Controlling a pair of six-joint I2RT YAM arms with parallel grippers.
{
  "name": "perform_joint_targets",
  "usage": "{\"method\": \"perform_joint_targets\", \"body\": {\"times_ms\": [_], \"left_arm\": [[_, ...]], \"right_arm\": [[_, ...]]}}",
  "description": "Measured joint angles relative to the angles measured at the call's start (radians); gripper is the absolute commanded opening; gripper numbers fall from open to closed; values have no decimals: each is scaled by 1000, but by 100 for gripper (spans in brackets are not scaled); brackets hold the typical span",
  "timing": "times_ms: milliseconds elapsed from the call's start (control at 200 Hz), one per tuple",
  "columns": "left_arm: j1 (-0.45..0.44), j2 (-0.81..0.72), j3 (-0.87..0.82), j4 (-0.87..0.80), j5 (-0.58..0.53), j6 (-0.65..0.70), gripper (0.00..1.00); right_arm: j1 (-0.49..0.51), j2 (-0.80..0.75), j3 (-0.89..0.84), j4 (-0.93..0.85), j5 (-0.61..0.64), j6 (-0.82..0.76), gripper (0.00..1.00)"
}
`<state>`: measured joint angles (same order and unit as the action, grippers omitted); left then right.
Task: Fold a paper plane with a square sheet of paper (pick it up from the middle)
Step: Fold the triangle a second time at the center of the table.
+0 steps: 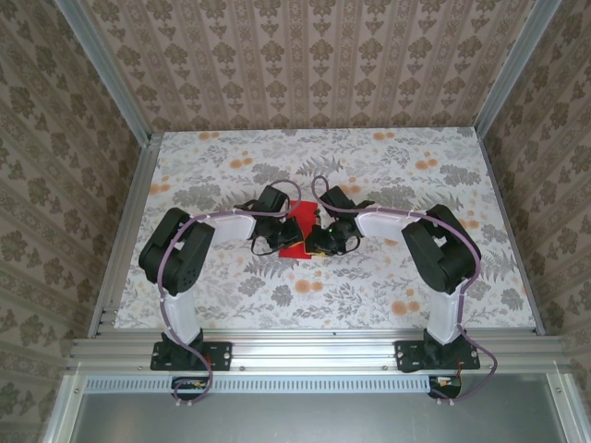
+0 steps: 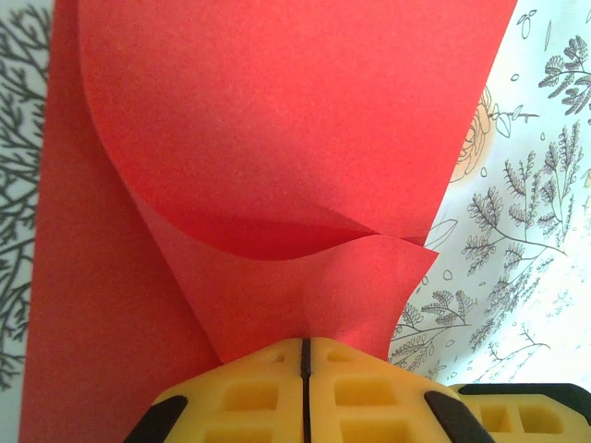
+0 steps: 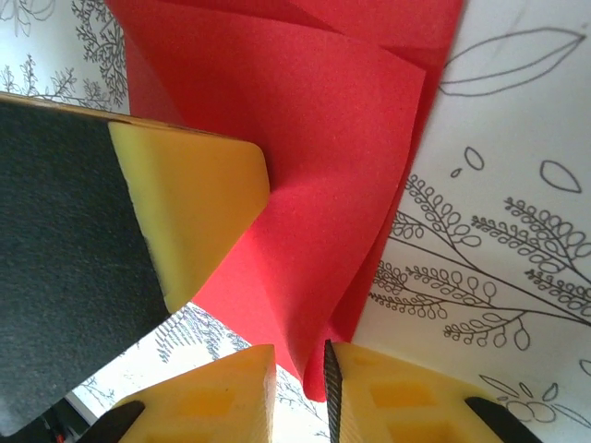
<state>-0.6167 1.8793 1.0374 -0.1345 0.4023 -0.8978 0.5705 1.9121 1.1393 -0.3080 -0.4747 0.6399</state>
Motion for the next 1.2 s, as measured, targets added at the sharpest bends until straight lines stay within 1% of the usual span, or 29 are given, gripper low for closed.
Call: {"method": "perform_joint_targets", "body": {"times_ms": [330,555,645,810,1200], "left_arm": [[0,0,0,0,0,-1,9],[0,0,0,3,0,-7,13],[0,-1,-2,10,0,-11,17],[2,-10,-13,32,0,-15,20],[29,-12,-17,50,-4,-15,19]], "right_arm": [[0,10,-1,21,0,27,15],[0,19,-7,28,0,45,6],[0,20,-10,31,0,47,6],[-1,21,-11,31,8,45,6],[-1,21,-11,23,20,44,7]]}}
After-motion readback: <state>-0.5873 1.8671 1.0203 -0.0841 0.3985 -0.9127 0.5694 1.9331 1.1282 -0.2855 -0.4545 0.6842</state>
